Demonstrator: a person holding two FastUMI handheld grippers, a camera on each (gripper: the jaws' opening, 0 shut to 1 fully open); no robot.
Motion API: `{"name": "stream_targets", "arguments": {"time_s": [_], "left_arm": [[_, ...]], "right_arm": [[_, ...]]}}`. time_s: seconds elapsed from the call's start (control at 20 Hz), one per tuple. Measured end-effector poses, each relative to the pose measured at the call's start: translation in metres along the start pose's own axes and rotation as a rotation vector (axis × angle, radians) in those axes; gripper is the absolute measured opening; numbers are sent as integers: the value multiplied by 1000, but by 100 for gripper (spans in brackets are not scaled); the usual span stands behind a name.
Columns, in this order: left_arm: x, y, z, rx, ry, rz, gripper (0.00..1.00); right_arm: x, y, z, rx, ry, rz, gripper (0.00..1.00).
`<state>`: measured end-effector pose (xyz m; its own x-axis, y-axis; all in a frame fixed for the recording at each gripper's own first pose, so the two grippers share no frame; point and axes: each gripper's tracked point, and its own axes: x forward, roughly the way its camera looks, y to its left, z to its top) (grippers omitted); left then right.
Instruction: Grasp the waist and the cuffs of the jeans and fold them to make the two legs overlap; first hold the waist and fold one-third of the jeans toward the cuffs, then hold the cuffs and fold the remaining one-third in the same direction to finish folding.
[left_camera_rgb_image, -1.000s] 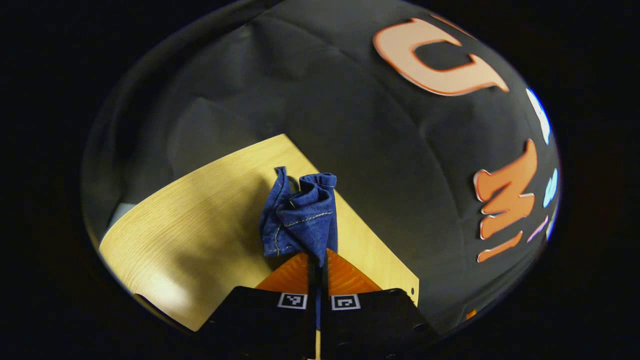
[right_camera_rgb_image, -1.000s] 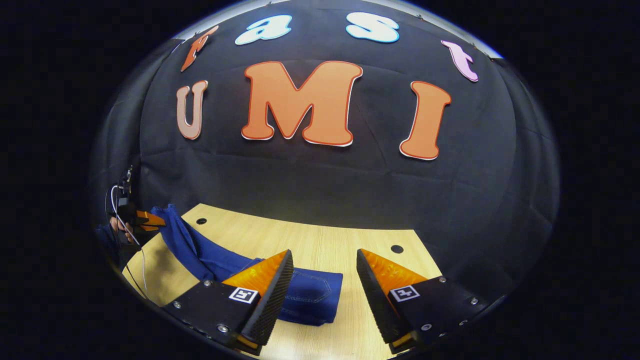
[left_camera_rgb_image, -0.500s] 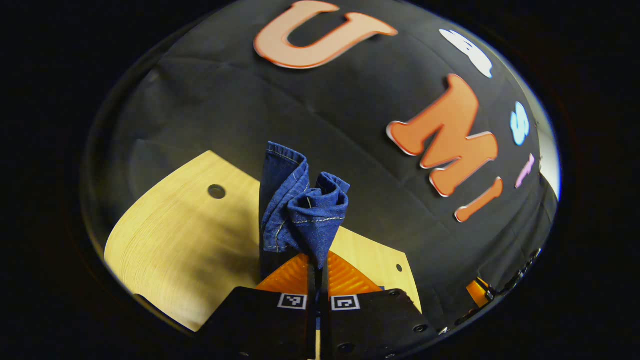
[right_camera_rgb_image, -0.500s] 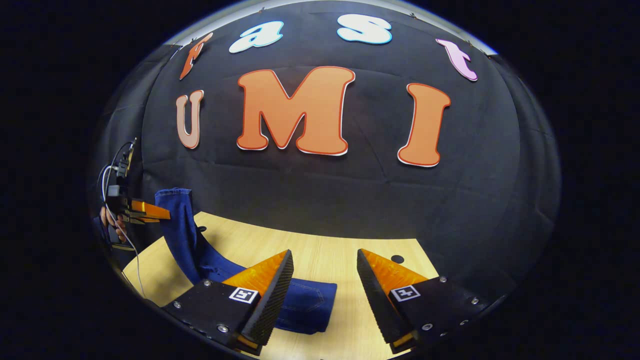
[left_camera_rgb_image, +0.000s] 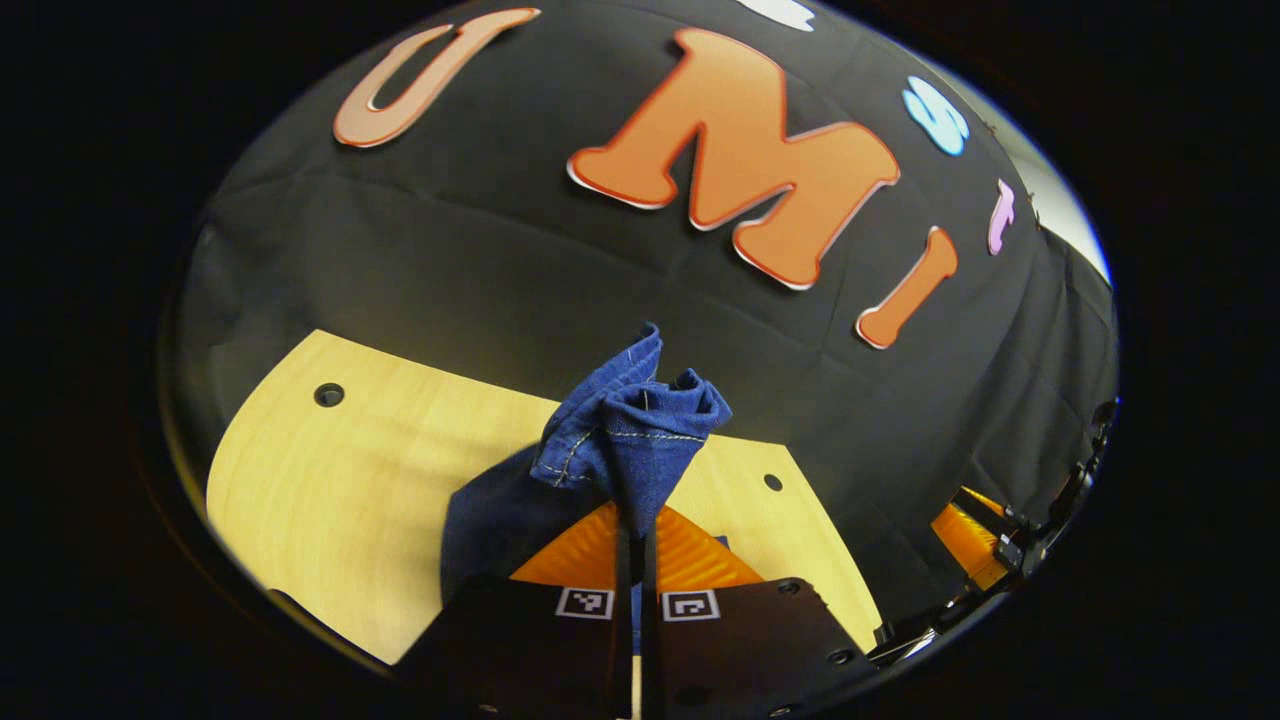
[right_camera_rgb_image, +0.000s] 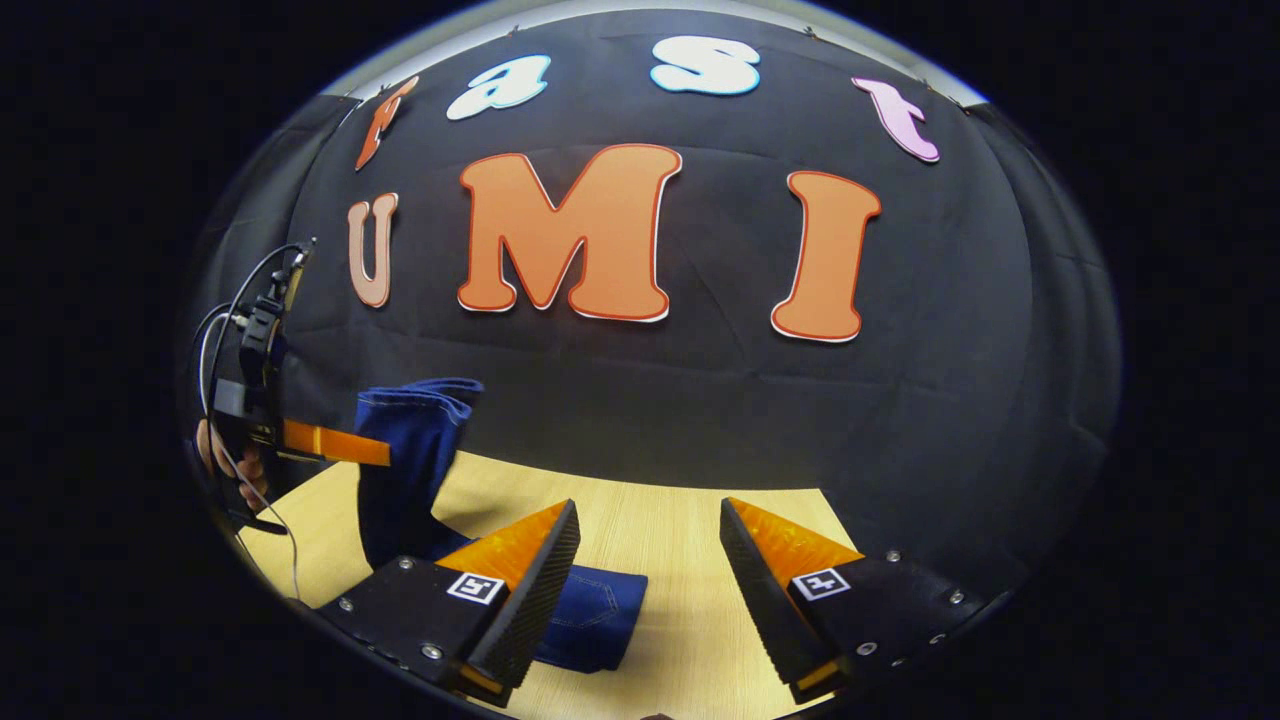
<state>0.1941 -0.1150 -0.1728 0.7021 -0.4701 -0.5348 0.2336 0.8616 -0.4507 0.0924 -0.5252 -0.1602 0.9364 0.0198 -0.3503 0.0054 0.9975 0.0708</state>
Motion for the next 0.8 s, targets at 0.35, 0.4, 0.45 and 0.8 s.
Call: {"name": "stream_targets", "arguments": {"time_s": [0.35,0.4,0.45,0.8], "left_arm": [[64,-76,-62,83,145,10,4],[69,-82,-69,102,155,19,4],[77,-85,-77,129,166,28,4],[89,-111,-168,362,353,11,8]], "right_arm": [[0,-35,-16,16,17,-9,89],[-2,-42,-17,18,17,-13,90],[-2,-46,-19,24,21,-17,89],[1,-74,-30,56,36,-44,89]]}}
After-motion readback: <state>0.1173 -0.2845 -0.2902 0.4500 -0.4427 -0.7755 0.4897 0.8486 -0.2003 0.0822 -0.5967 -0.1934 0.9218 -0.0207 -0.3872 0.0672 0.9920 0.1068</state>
